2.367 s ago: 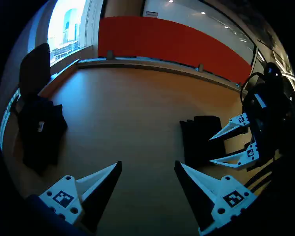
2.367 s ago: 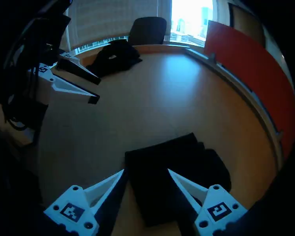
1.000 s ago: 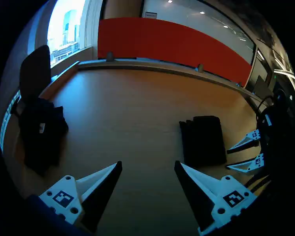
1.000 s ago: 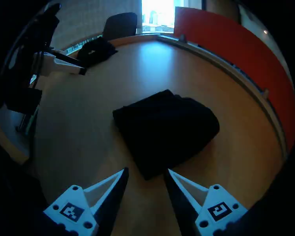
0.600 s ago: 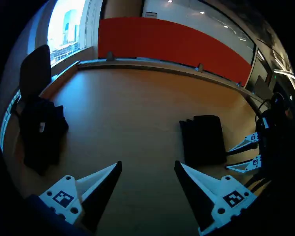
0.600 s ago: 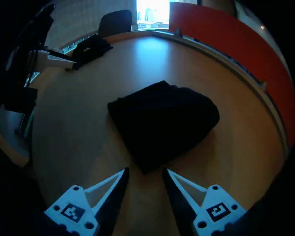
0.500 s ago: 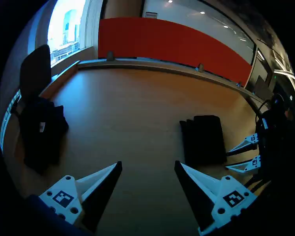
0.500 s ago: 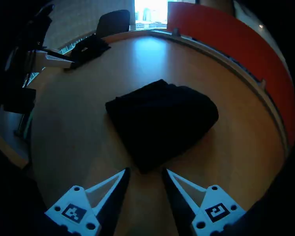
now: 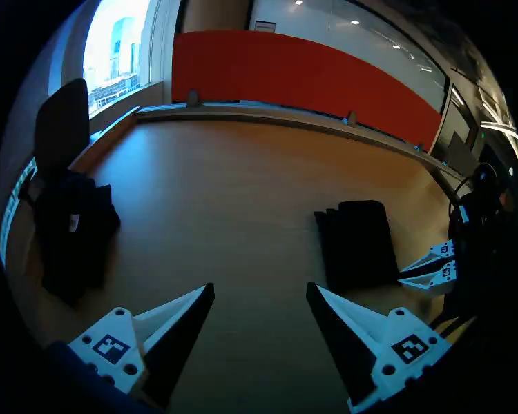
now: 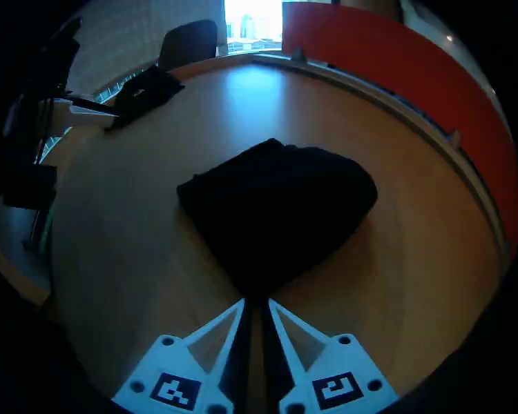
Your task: Fold towel
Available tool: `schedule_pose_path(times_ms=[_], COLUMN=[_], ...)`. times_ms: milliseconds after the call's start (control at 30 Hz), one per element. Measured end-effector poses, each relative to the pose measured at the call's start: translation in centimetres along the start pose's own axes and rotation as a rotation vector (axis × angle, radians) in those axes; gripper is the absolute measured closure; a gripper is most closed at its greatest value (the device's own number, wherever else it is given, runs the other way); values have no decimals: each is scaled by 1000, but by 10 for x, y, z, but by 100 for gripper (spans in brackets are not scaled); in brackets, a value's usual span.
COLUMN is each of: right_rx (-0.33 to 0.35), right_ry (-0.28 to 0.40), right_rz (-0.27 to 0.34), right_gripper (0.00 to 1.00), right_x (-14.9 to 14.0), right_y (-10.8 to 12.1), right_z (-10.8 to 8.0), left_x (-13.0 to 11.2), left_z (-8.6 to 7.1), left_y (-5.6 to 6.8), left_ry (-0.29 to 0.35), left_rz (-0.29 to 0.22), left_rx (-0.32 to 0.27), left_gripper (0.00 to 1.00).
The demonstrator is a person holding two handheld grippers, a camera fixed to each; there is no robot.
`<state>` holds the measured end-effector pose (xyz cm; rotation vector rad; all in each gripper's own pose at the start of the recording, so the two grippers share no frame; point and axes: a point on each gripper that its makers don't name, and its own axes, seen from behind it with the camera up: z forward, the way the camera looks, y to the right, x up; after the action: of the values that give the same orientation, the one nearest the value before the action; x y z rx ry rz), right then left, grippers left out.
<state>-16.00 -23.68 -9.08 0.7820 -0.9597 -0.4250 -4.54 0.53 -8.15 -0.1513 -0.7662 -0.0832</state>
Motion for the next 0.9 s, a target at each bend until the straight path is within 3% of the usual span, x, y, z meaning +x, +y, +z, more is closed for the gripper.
schedule_pose_path(times_ms=[400,900], right_rx=[-17,-65], right_ry=[34,159], right_rz=[-20,-99], right_gripper=[94,94], right_x=[14,95], right_y=[7,22], right_z=[-8,-57], left_x=[1,8], left_z=[-1,-16], left_y=[0,-3], left_ry=[1,20], left_rz=[4,3], left_rx=[-1,1], left_gripper=[1,1])
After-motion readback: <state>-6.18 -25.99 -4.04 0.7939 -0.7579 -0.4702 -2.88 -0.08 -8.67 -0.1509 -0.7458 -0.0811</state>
